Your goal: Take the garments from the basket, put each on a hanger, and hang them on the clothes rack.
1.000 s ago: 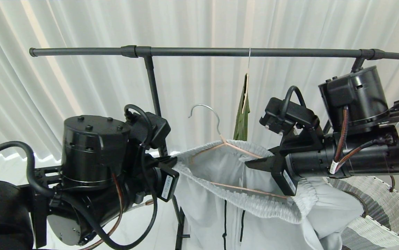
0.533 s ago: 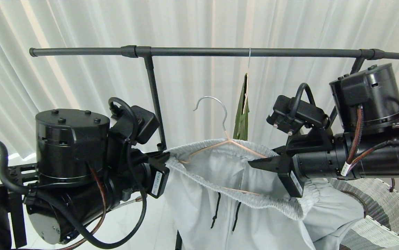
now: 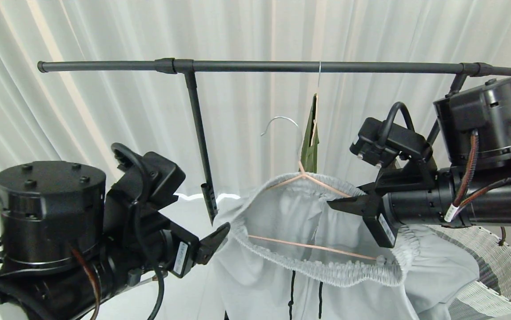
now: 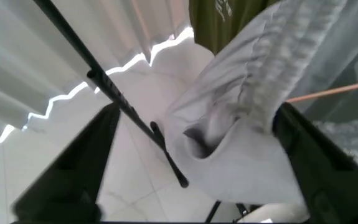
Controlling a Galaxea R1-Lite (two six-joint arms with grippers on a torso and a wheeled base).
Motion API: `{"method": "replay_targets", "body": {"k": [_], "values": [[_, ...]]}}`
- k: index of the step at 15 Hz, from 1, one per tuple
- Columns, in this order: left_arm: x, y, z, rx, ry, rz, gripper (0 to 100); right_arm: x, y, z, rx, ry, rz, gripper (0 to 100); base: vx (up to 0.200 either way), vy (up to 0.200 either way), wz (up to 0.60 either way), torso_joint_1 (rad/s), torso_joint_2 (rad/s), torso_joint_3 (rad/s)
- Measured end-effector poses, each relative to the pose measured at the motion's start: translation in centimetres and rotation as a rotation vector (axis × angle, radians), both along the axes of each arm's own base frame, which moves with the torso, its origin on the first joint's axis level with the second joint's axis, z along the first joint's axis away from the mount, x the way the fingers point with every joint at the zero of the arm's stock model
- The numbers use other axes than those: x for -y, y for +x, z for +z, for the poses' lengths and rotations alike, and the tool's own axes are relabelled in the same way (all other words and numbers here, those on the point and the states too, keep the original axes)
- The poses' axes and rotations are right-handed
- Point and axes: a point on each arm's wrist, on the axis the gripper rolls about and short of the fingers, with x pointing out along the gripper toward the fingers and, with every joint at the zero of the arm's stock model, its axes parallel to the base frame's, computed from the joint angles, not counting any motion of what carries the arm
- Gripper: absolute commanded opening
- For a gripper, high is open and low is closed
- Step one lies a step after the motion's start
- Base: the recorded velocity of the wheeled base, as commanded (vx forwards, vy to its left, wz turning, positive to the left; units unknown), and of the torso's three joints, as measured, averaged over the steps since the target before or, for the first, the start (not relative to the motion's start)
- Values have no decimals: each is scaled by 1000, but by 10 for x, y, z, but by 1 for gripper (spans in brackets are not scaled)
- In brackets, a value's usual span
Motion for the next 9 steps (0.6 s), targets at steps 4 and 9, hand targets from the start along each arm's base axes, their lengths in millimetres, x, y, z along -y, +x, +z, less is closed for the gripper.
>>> {"method": "replay_targets", "body": {"k": [4, 9], "values": [[-17, -12, -2, 8, -11, 28, 100, 18, -1, 4, 17, -9, -78, 0, 0, 0, 0, 0, 0, 0], [-41, -9, -10, -8, 6, 142, 100, 54, -19, 12, -2, -56, -182, 0, 0, 0, 0, 0, 0, 0]]}}
